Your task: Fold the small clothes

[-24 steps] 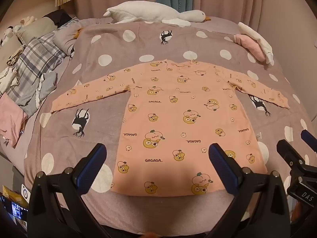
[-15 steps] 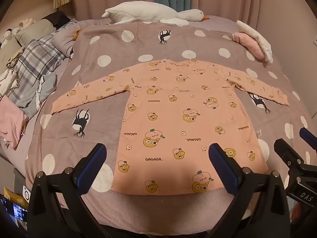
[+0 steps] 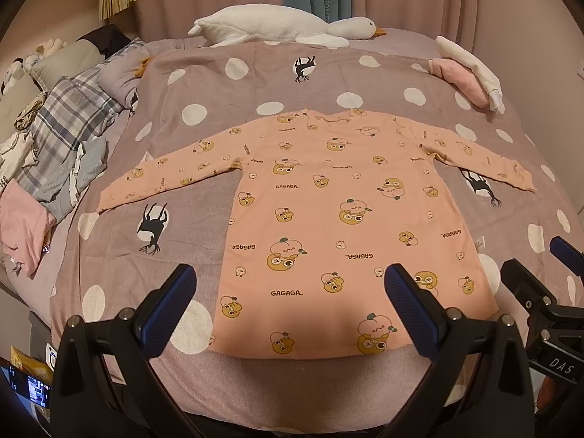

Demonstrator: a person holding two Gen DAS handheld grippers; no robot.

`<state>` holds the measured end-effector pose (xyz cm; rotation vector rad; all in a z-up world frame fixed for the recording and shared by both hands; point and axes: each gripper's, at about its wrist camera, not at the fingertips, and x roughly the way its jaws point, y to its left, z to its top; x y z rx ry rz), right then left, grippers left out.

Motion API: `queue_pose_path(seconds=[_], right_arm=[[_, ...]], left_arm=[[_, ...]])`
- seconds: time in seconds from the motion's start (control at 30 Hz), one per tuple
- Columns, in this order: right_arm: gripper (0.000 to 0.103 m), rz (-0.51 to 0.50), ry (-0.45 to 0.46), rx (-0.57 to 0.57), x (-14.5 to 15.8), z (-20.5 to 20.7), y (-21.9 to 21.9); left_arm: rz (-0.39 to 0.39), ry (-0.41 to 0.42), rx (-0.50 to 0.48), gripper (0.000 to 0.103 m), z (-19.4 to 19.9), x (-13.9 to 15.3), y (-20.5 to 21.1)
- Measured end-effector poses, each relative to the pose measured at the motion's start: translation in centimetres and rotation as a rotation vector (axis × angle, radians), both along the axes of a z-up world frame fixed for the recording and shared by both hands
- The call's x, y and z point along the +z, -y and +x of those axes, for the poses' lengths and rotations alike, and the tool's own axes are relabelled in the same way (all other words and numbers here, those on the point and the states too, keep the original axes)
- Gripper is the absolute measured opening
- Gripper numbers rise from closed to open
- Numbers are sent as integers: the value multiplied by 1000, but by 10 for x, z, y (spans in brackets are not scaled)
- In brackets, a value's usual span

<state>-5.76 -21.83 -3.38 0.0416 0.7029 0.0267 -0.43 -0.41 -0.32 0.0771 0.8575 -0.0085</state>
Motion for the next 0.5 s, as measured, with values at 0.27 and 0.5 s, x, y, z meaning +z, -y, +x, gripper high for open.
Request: queue_pose_path(seconds=[0.27,0.5], right_arm=[[102,3,-1,1,-1,-1,0],[102,1,-2,1,-1,-1,0]], left_arm=[[4,2,-3,103,-2,0,0],[13,1,-4,103,-3,0,1]])
